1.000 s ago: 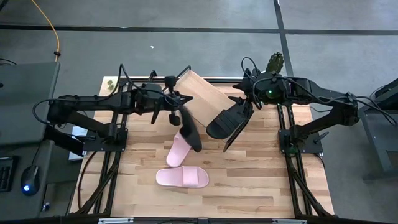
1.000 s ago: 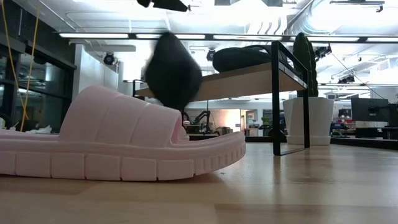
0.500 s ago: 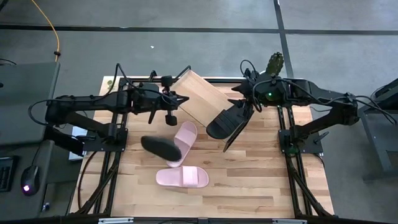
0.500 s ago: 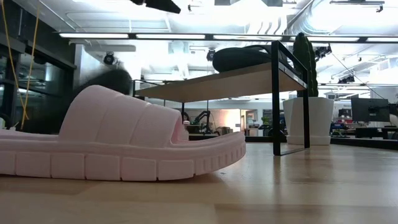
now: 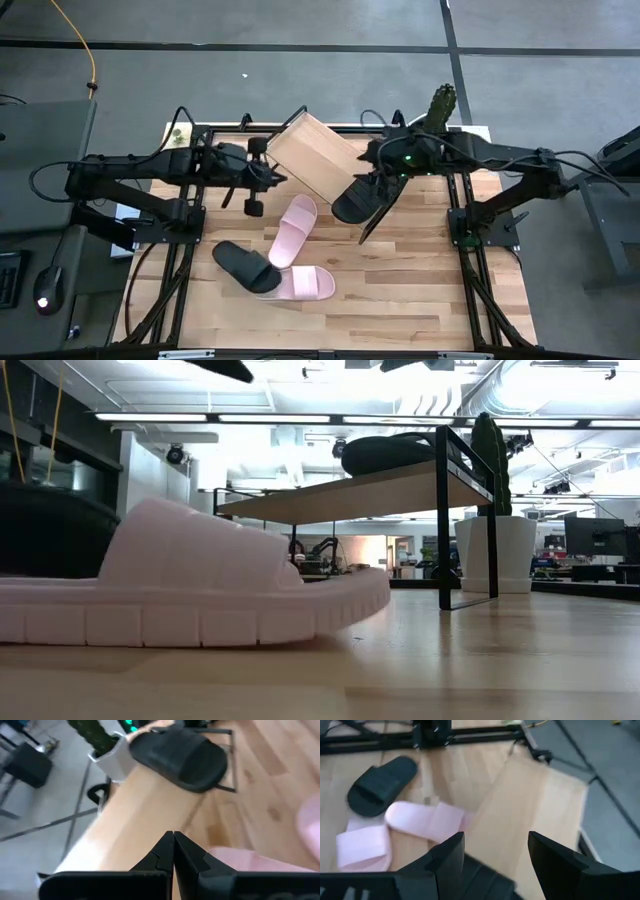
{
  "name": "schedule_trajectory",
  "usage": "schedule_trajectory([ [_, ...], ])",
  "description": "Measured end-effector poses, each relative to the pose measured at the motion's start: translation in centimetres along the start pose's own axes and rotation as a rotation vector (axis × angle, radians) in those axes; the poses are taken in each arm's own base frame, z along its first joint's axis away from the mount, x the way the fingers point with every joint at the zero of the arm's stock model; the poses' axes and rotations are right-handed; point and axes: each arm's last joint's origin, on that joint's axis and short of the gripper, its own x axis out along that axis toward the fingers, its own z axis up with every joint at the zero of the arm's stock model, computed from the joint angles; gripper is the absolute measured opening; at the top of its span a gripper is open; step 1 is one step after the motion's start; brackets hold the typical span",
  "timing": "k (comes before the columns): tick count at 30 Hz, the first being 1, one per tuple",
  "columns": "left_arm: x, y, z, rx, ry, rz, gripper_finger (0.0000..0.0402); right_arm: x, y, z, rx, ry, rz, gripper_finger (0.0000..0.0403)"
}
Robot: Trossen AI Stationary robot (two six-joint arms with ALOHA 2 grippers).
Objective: Pick and place slides into the shelf
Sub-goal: Put the black slipper on the shelf
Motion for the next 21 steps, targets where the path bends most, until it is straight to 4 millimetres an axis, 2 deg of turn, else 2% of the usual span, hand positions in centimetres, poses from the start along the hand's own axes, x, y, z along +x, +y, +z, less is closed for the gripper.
schedule_trajectory([
  [5,-1.8,-1.4,-0.1,-0.053,-0.002,-0.067,0.0001,1.8,1.9,0.0,-0.054,0.024,0.046,0.0211],
  [12,-4.0,-3.4,0.5,-0.140,-0.084,-0.168,0.0001,4.7,6.0,-0.1,-0.185,0.037,0.096,0.0211],
  [21,-5.3,-4.8,0.4,-0.309,-0.068,-0.265,0.0001,7.8,10.3,-1.2,-0.265,0.071,0.112,0.0211],
])
